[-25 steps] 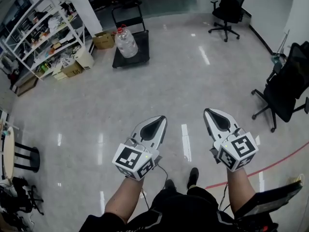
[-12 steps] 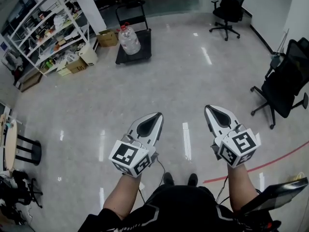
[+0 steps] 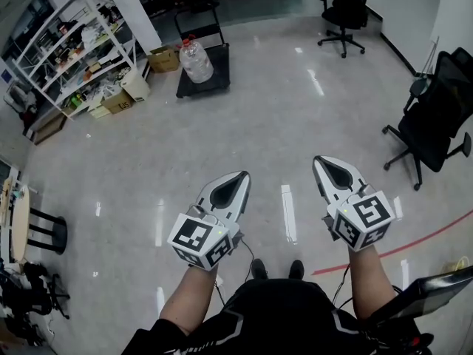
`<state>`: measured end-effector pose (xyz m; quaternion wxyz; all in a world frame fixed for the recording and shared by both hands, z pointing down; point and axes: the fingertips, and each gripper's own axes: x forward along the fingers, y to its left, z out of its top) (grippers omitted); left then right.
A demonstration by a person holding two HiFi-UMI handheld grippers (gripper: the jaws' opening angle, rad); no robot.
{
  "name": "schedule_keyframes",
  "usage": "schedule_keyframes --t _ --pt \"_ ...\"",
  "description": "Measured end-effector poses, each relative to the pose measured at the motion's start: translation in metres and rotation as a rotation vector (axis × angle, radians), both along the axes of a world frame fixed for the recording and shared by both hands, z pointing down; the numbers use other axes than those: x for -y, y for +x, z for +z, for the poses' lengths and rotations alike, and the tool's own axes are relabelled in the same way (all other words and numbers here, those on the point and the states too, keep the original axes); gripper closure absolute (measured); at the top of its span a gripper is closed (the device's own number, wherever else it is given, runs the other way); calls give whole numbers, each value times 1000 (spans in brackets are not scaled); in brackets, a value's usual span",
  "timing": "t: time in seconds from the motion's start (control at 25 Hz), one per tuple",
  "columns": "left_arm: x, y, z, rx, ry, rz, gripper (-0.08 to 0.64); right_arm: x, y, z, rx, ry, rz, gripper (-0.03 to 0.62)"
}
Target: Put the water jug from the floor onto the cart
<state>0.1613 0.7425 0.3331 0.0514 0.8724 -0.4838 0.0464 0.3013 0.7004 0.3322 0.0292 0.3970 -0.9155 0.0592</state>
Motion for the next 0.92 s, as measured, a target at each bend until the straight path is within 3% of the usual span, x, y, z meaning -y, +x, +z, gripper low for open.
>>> schedule_keyframes --t 0.92 --pt "4 -12 6 -10 -6 -13 558 0 -5 -1 -12 18 12 589"
